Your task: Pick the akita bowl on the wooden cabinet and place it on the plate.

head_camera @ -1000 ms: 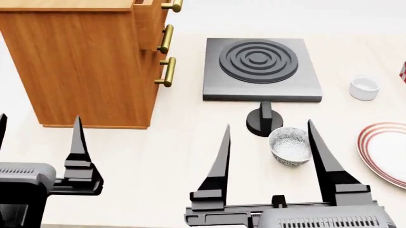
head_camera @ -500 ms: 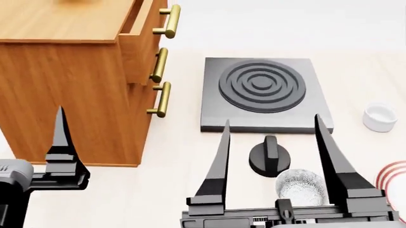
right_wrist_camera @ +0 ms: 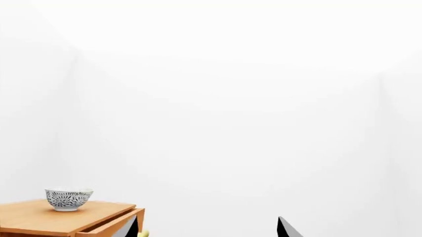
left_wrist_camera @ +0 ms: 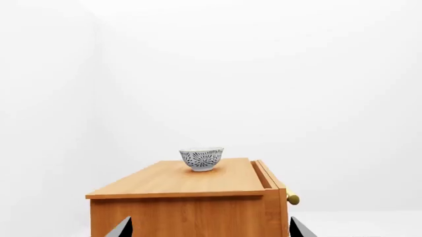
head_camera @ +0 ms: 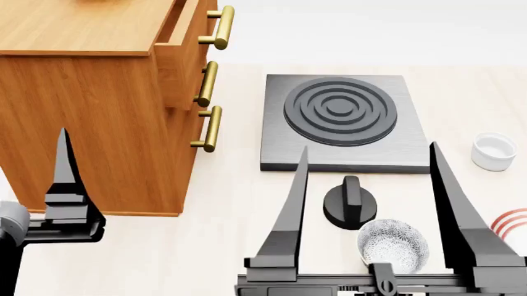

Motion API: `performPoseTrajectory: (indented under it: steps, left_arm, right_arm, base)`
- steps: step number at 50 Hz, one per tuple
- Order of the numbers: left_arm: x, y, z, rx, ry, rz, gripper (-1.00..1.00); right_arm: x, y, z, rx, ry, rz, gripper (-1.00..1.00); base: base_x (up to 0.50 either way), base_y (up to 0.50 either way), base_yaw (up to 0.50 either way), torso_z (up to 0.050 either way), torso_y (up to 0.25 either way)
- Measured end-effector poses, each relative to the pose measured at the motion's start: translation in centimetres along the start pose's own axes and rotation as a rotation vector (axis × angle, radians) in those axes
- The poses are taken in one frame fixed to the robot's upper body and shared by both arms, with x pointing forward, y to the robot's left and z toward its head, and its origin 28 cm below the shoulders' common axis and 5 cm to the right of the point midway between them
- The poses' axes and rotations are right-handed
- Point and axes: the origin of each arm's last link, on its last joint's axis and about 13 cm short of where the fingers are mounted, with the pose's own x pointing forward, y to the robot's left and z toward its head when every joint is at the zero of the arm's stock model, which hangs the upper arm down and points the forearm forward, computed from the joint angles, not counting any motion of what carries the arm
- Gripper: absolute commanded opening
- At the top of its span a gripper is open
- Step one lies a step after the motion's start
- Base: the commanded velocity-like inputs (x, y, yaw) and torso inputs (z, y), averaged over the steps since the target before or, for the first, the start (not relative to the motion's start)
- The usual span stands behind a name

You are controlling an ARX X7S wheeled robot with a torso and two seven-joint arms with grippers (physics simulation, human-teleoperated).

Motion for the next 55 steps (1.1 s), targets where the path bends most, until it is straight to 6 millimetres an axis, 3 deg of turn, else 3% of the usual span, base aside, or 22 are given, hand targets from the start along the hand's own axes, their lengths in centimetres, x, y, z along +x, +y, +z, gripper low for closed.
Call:
performPoseTrajectory:
  steps: [31,55]
  left_arm:
    - [4.4,0.5,7.6,0.059,-0.083,0.008,1.0]
    - [4.4,-0.2,10.5,0.078,-0.134,-0.04,1.0]
  right_arm:
    - [-0.4,-0.1,1.5,-0.006,-0.04,0.02,1.0]
    - [-0.5,-0.2,1.8,0.002,-0.049,0.022,1.0]
  base:
    - [0.01,0.0,0.0,0.0,0.0]
    - [0.44,0.0,0.0,0.0,0.001]
